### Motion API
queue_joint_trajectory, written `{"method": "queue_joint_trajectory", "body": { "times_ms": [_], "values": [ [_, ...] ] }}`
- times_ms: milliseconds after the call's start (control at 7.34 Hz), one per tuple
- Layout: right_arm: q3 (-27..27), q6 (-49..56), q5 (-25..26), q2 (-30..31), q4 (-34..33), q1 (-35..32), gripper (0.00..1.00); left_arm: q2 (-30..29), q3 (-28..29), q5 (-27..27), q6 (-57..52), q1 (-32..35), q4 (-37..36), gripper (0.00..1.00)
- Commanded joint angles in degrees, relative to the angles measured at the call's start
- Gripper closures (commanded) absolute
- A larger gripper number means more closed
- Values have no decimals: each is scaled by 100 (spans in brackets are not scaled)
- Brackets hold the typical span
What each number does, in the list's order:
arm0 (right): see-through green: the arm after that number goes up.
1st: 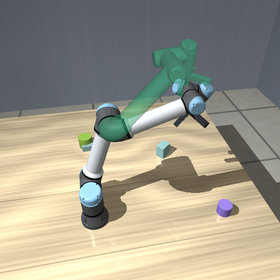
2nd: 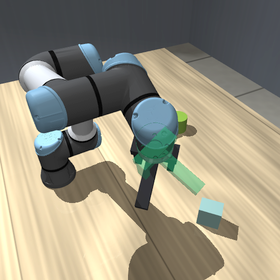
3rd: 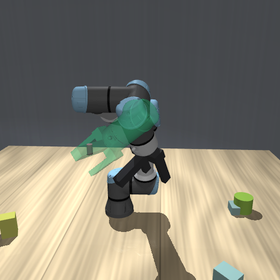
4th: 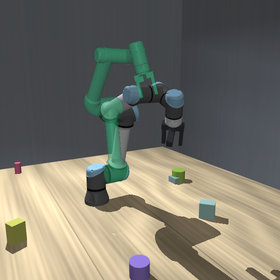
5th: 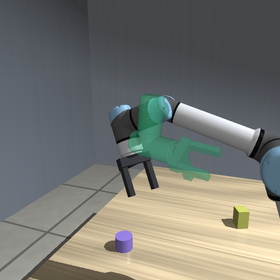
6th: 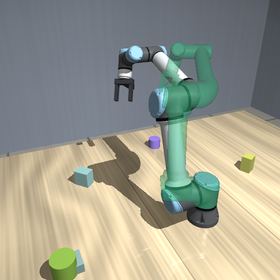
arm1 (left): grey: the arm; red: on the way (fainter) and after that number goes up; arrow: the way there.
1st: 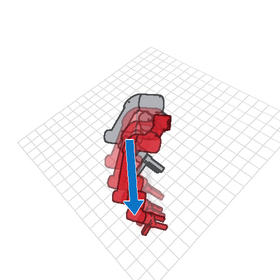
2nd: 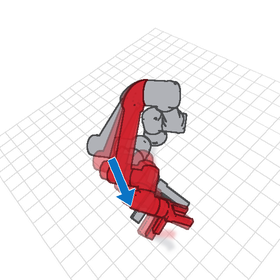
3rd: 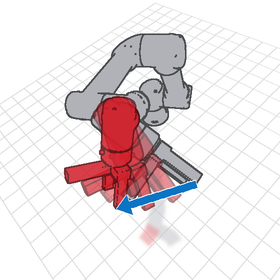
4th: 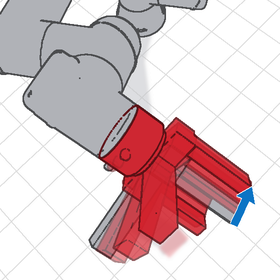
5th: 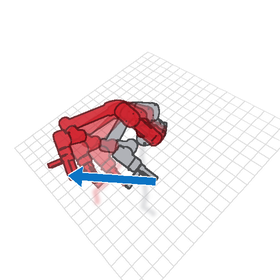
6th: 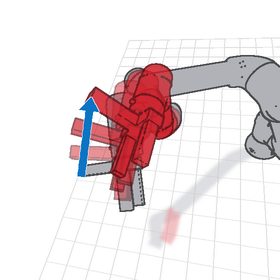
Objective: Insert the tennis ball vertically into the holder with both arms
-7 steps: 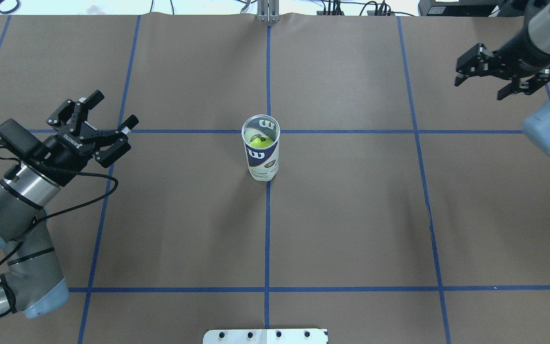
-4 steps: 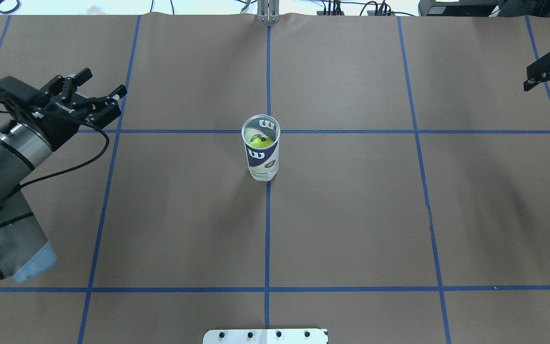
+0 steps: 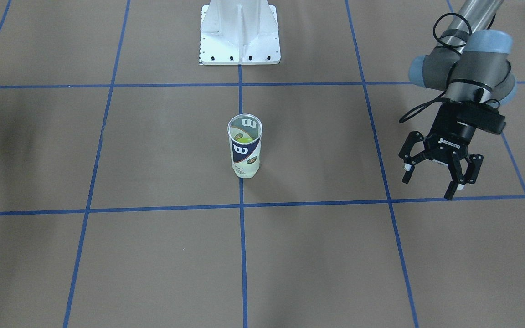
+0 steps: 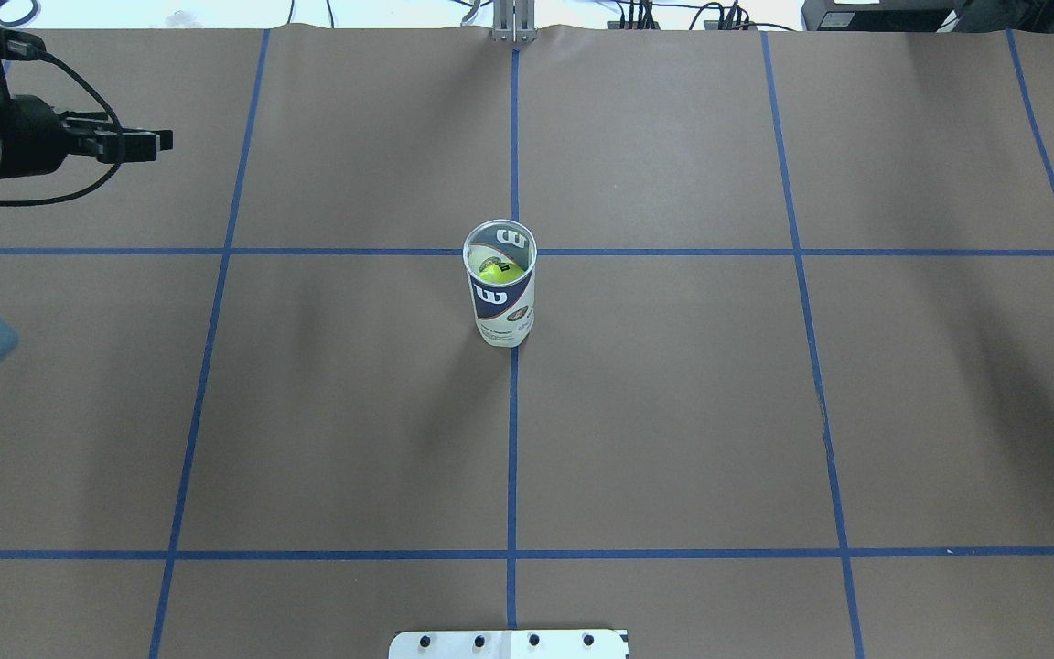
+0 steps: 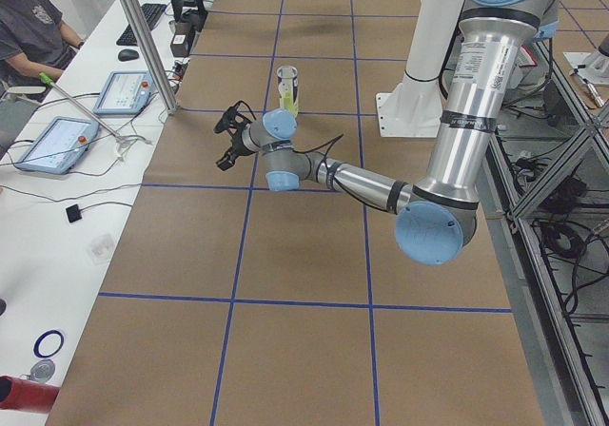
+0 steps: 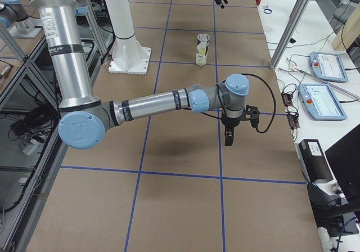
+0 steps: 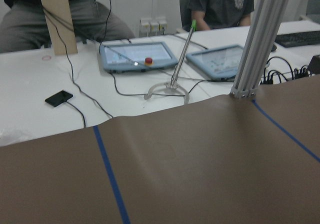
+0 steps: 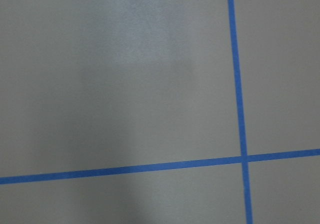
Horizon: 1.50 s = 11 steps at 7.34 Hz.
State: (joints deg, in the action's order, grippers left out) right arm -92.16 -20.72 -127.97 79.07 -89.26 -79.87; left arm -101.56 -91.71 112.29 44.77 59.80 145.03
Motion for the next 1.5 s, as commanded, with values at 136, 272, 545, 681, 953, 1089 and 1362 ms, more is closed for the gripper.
{"method": "queue_joint_trajectory", "body": {
  "times_ms": [136, 272, 545, 681, 953, 1089, 1362],
  "values": [
    [75, 444, -61, 30, -3, -151, 1, 365, -84, 2025, -55, 963, -1572, 1],
    [93, 507, -87, 56, -3, -152, 1, 356, -40, 2016, -204, 1181, -1731, 2],
    [93, 595, -131, 109, -3, -152, 1, 768, 4, 1387, -1832, 1410, -2134, 1],
    [84, 604, -306, 161, -3, -178, 1, 708, -83, 1409, -1970, 1438, -2815, 1],
    [84, 1057, -675, 354, -3, -309, 1, 690, -180, 2064, -1972, 1629, -3261, 1],
    [84, 1157, -720, 407, 23, -319, 1, 664, -250, 2277, -1972, 1744, -3540, 1],
    [84, 1149, -712, 469, 163, -319, 1, 812, -443, 2175, -2659, 1938, -3693, 0]
  ]
}}
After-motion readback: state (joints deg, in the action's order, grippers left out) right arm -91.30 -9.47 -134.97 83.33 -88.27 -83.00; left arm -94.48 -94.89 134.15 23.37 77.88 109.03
